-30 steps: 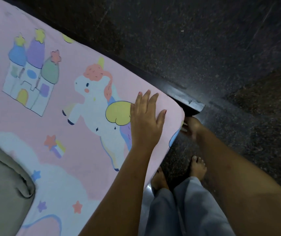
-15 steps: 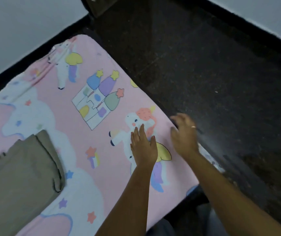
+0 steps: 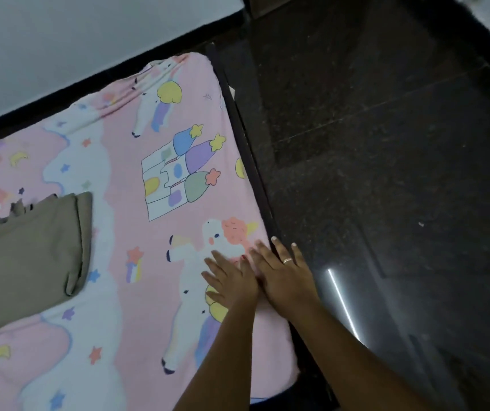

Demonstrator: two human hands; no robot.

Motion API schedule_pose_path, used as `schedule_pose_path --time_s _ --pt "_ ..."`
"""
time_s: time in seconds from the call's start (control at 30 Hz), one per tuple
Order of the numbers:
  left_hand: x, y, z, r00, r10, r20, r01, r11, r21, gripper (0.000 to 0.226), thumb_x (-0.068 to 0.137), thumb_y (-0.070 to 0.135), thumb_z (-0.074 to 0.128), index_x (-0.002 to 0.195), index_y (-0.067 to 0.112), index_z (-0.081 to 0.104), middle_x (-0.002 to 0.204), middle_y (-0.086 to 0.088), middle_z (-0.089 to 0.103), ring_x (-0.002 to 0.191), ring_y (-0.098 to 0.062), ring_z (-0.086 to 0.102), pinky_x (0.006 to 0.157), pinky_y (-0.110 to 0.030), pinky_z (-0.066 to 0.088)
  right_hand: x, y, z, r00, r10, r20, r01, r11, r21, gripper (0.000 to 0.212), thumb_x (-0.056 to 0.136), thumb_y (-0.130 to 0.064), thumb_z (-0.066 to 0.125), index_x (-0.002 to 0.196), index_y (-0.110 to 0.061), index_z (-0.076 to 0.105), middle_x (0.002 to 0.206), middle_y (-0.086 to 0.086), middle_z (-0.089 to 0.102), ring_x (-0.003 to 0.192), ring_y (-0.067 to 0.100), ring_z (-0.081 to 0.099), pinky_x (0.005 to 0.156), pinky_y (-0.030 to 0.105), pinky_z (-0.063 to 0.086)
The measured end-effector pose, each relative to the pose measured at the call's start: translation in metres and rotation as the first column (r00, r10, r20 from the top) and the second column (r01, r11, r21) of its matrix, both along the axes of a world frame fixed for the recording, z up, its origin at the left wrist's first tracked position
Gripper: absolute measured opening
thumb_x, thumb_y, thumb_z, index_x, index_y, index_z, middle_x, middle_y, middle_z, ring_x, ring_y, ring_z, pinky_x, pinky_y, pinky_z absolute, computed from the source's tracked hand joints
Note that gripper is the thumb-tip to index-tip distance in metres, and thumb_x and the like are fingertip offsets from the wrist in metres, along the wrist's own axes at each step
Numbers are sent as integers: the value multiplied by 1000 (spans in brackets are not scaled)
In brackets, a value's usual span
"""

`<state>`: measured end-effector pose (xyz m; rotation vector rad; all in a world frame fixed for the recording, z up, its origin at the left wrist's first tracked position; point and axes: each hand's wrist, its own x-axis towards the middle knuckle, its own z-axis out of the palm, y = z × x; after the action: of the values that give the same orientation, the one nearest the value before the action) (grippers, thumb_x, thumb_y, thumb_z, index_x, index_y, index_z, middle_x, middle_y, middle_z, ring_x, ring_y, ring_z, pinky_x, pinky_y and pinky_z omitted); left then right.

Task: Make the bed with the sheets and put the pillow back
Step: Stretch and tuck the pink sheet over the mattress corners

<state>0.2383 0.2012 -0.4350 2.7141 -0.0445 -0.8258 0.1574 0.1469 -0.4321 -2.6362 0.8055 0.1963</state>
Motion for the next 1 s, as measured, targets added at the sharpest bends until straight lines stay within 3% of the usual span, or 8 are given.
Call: schedule_pose_path --time_s 0.1,0.2,0.37,0.5,0.6,0.73,0.9,1.0 --pt "2 -6 -3 998 -1 -56 2 1000 18 70 99 51 23 149 23 -17 157 -1 -22 144 -26 -20 114 -51 -6 8 -23 15 1000 -13 -29 13 1000 5 59 78 -30 73 133 -20 55 140 2 52 131 28 46 104 52 33" --pt "6 -3 -11 995 -8 -103 8 1000 -1 71 99 47 27 146 28 -22 155 1 -28 143 -25 -24 114 -51 -7 31 -24 20 965 263 -1 -262 961 89 53 101 -35 37 151 -27 21 159 -2 15 147 24 9 115 47 0" --pt "7 -8 -14 996 -17 -82 22 998 53 71 100 44 27 145 28 -25 153 1 -32 142 -25 -25 114 -49 -8 49 -42 11 884 461 -70 -447 881 155 76 83 -56 -12 150 -36 16 159 -13 3 147 12 -5 117 45 -6" --pt "3 -11 -1 998 -52 -34 53 998 23 69 95 57 4 146 19 -22 158 -7 -14 146 -31 -9 112 -58 6 72 -83 10 795 586 -160 -587 809 47 55 100 -52 15 150 -39 -4 157 -15 -13 146 12 -14 114 48 -11" --pt "24 -24 -12 997 -71 0 71 995 71 74 92 61 -7 151 16 -6 154 -11 28 136 -36 34 94 -63 37 108 -128 6 841 498 -211 -510 860 -2 60 95 -58 7 149 -37 -10 158 -14 -13 146 11 -11 114 48 -11" --pt "79 -62 -18 975 -211 62 207 976 72 91 54 72 -41 134 26 -38 145 4 -39 142 -24 -25 113 -54 -7 185 -177 5 943 305 -135 -325 933 -155 67 99 -52 20 152 -21 -7 160 0 -8 147 19 -6 116 47 -6" --pt "149 -108 -20 981 -193 10 191 975 116 79 83 63 0 147 22 -21 152 3 -32 141 -24 -28 113 -55 -6 235 -158 5 728 683 -62 -684 730 8 69 89 -49 2 151 -24 19 159 -2 17 147 18 12 117 43 3" --pt "172 -123 -22 987 -145 69 139 986 87 92 68 70 -22 149 26 -17 153 8 -27 144 -22 -21 114 -54 -4 269 -204 -11 684 723 -93 -727 687 -6 68 89 -52 11 145 -26 38 151 -3 37 140 21 33 112 47 23"
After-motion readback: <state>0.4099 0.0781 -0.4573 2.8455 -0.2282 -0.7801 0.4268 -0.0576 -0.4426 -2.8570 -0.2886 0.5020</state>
